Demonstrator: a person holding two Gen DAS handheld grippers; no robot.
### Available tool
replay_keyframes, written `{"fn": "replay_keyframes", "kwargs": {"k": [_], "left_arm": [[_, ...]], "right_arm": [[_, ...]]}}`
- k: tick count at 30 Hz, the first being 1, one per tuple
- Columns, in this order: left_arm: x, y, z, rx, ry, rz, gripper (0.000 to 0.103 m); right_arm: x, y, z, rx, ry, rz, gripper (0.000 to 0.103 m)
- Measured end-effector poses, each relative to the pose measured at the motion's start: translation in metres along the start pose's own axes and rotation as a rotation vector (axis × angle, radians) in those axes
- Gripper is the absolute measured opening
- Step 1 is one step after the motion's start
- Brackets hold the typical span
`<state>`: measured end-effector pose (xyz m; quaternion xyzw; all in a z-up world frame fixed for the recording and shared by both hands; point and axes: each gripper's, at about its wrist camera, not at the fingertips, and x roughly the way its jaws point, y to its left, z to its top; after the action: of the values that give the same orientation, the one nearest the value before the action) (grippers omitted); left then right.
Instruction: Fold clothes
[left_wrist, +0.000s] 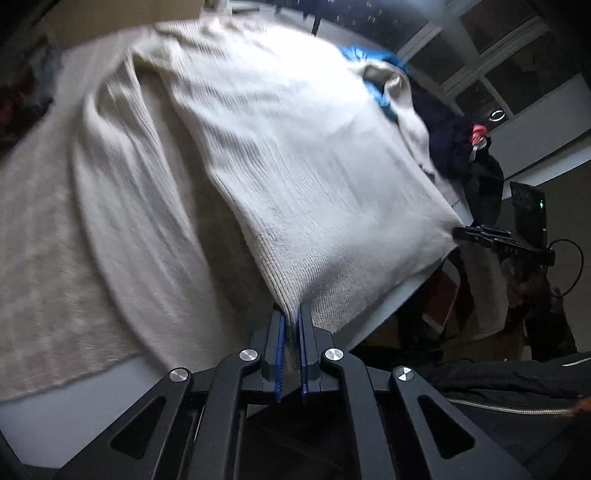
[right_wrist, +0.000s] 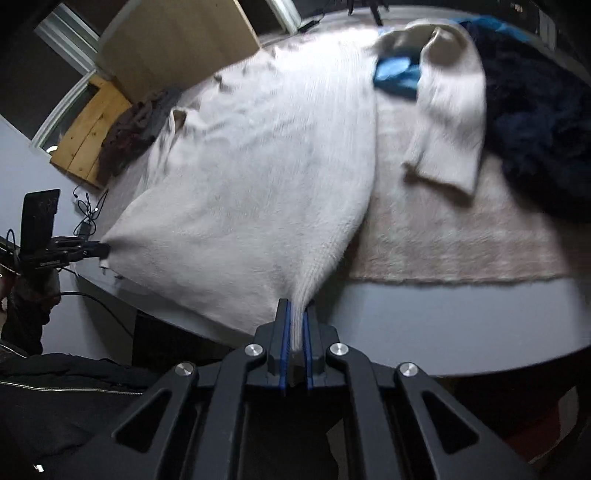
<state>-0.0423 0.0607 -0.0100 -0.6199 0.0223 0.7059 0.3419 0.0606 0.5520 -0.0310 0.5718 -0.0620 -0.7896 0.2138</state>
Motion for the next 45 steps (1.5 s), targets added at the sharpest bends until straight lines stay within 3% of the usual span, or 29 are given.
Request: {"fn": "replay_keyframes", "kwargs": {"k": [2,4,5,9,12,16,19,22,28,31,34,38,40,45], "left_arm": [[-0.004,0.002,-0.001,0.003,-0.008,-0.005,0.006],[-0.008,0.003,-0.003,0.006,-0.016,-0.010,0.006],[-0.007,0.004,-0.004,0.007,-0.018,-0.014,0.005],[0.000,-0.005,-0.004,0.008,-0.067,-0.088,0.005],[0.005,-0.015,-0.003,0.027,-0.107,-0.118,0.006],[0.007,-0.005,-0.011,0.022,-0.080,-0.057,0.012],[-0.008,0.017,-0.025,-0.036,-0.094,0.007,0.025],[-0.023,0.043,-0.034,-0.126,-0.136,0.093,0.025],[-0.015,0.058,-0.036,-0.177,-0.131,0.222,0.027],[-0.012,0.057,-0.032,-0.171,-0.151,0.206,0.025],[-0.011,0.056,-0.030,-0.149,-0.164,0.204,0.003],[-0.040,0.075,-0.031,-0.213,-0.214,0.158,0.003],[-0.069,0.086,-0.034,-0.227,-0.259,0.201,0.003],[-0.137,0.131,-0.041,-0.295,-0.337,0.448,0.003]], "right_arm": [[0.007,-0.004,-0.002,-0.014,0.051,-0.111,0.007],[0.022,-0.010,-0.004,-0.022,0.141,-0.275,0.008],[0.021,-0.010,-0.003,-0.013,0.145,-0.294,0.008],[0.001,0.012,0.017,0.000,0.052,-0.198,0.011],[-0.003,0.052,0.042,-0.042,-0.015,-0.087,0.034],[0.031,0.123,0.075,-0.163,0.000,0.063,0.035],[0.061,0.161,0.088,-0.238,0.043,0.101,0.035],[0.083,0.180,0.091,-0.276,0.090,0.145,0.035],[0.087,0.198,0.099,-0.343,0.122,0.168,0.035],[0.068,0.199,0.112,-0.356,0.110,0.180,0.035],[0.040,0.199,0.134,-0.381,0.077,0.181,0.035],[0.007,0.201,0.179,-0.421,0.014,0.177,0.035],[0.002,0.202,0.205,-0.445,-0.018,0.152,0.035],[0.044,0.212,0.263,-0.521,-0.001,0.126,0.035]]}}
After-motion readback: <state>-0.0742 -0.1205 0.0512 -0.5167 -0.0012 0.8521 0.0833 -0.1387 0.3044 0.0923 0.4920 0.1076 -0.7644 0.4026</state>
